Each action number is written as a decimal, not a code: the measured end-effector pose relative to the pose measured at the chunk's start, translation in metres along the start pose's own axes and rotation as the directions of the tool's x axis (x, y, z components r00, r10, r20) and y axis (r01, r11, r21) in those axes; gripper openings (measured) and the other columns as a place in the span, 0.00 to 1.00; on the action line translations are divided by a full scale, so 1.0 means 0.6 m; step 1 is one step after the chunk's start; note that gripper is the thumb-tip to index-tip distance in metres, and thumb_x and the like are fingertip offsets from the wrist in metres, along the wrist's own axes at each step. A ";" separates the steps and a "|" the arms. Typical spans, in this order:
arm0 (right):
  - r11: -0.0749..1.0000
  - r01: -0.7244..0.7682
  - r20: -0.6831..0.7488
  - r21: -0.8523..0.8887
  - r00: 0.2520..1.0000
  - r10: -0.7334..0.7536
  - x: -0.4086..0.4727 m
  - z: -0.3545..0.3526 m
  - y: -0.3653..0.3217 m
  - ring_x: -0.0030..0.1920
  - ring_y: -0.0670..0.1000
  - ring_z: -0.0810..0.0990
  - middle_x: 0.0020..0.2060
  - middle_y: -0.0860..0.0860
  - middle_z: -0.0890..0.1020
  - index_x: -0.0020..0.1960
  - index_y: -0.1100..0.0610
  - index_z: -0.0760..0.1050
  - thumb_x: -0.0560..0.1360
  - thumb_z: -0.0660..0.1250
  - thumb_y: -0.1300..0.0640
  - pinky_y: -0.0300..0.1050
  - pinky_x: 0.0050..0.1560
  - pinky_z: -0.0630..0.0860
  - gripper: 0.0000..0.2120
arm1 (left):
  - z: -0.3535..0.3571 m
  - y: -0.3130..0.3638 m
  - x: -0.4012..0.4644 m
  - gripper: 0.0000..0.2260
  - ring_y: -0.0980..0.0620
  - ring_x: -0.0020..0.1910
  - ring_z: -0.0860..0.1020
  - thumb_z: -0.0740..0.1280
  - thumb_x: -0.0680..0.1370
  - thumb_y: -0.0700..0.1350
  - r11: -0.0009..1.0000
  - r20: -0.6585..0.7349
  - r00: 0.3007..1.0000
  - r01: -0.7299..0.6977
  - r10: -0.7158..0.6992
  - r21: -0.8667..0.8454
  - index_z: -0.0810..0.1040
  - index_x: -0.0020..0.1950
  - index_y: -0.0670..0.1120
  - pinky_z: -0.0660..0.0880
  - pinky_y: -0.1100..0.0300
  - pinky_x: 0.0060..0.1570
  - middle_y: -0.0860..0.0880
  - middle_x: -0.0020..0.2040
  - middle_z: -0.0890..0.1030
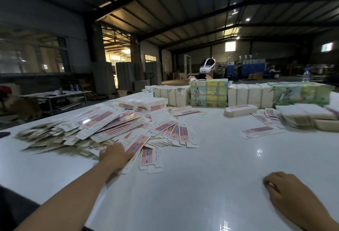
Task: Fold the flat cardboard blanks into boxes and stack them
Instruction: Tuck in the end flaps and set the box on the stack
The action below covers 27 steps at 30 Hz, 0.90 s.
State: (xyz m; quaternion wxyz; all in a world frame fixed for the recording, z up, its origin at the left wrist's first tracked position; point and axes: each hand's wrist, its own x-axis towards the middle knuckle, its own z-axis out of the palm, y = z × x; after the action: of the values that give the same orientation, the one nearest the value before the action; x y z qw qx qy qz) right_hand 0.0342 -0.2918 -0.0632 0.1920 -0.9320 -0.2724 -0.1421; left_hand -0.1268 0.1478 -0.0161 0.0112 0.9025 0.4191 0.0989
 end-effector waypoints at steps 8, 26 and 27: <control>0.999 0.011 0.002 -0.051 1.000 -0.010 -0.002 -0.007 -0.008 0.53 0.46 0.73 0.49 0.41 0.76 0.47 0.42 0.75 0.77 0.60 0.54 0.40 0.48 0.68 0.08 | 0.009 0.037 -0.018 0.32 0.45 0.66 0.67 0.55 0.73 0.72 0.987 0.107 0.994 -0.051 0.035 0.153 0.71 0.62 0.47 0.69 0.49 0.58 0.46 0.62 0.73; 0.965 -0.083 -0.085 0.251 0.991 0.107 -0.007 -0.022 -0.016 0.54 0.49 0.75 0.52 0.48 0.80 0.52 0.56 0.80 0.77 0.62 0.60 0.35 0.50 0.67 0.09 | -0.081 0.197 -0.161 0.02 0.47 0.33 0.81 0.70 0.70 0.38 0.657 -0.267 0.620 -0.568 0.738 0.495 0.81 0.43 0.42 0.74 0.59 0.29 0.46 0.38 0.81; 0.895 -0.133 -0.139 0.426 0.968 0.210 -0.008 -0.033 -0.017 0.50 0.50 0.78 0.51 0.50 0.82 0.49 0.57 0.81 0.77 0.63 0.60 0.34 0.48 0.70 0.08 | -0.075 0.227 -0.177 0.06 0.47 0.26 0.79 0.75 0.64 0.35 0.601 -0.356 0.484 -0.646 0.799 0.470 0.80 0.36 0.41 0.74 0.60 0.23 0.45 0.32 0.79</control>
State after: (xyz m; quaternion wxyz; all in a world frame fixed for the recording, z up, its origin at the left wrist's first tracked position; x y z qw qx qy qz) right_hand 0.0213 -0.2947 -0.0448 0.4205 -0.8739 -0.1940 -0.1480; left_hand -0.0993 -0.0241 0.0242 -0.2731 0.9196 -0.0106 0.2823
